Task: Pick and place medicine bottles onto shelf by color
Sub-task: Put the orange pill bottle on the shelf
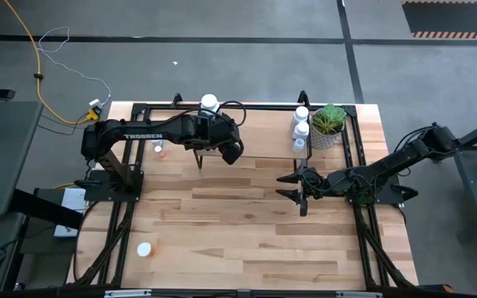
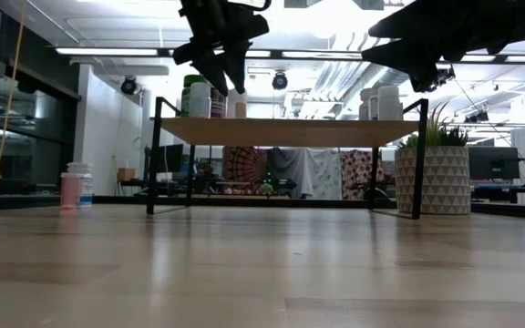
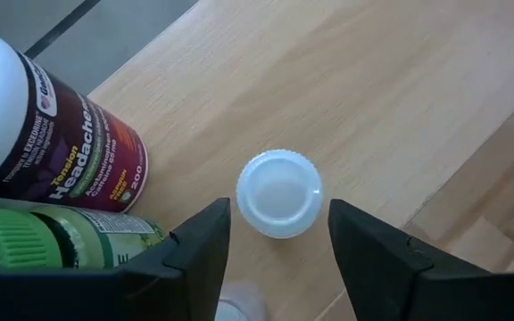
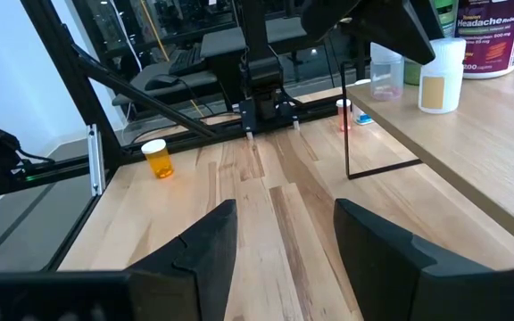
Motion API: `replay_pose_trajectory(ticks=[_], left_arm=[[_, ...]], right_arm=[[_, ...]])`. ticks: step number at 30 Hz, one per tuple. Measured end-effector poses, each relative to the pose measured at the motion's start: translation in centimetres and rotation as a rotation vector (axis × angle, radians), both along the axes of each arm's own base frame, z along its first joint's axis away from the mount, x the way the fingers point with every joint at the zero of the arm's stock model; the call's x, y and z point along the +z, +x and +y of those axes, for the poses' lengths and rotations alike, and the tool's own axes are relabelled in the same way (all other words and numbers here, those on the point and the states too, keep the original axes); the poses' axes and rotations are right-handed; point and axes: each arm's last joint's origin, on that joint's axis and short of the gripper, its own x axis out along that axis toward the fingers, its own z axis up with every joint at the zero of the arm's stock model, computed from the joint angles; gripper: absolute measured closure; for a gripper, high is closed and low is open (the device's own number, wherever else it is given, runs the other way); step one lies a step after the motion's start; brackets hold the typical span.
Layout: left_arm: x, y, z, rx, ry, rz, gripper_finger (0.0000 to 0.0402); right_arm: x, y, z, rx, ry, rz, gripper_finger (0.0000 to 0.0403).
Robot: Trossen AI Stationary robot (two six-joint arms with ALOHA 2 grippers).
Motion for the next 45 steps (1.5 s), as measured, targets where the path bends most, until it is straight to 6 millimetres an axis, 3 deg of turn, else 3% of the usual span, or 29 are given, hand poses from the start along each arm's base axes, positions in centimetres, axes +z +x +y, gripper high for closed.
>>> replay_pose_trajectory(ticks=[8, 15, 20, 25, 32, 36, 41, 45], left_arm=[[0.6, -0.3, 0.1, -0.039, 0.022, 0.0, 0.0199], [3.2, -2.1, -0.4, -0.046, 0.043, -0.081, 0.0182], [5.8, -4.0, -2.0, -0.114, 0.042, -0.168, 0.0182], [6.7, -5.3, -5.9, -0.225, 0.118, -0.231, 0.0185], [2.6, -7.5, -12.9, -0.474, 0.127, -0.244, 0.0185], [0.1, -9.6, -16.8, -0.667, -0.047, -0.159, 0.0186], [-1.1, -12.4, -21.5, -0.843, -0.357, -0.055, 0.0186], [-1.6, -14.0, -23.7, -0.91, -0.405, 0.006, 0.0185]], right_arm=[[0.0, 0.0, 0.0, 0.0, 0.0, 0.0, 0.0224], [0.0, 0.0, 0.0, 0.0, 0.0, 0.0, 0.0224], [0.0, 0.0, 0.0, 0.0, 0.0, 0.0, 0.0224], [0.0, 0.0, 0.0, 0.0, -0.001, 0.001, 0.0224], [-0.1, 0.0, 0.0, 0.0, -0.004, 0.011, 0.0224], [-0.2, 0.0, 0.0, -0.001, -0.006, 0.016, 0.0224], [-0.1, 0.0, 0.0, -0.003, -0.005, 0.014, 0.0224], [-0.1, 0.0, 0.0, -0.007, 0.019, 0.007, 0.0224]])
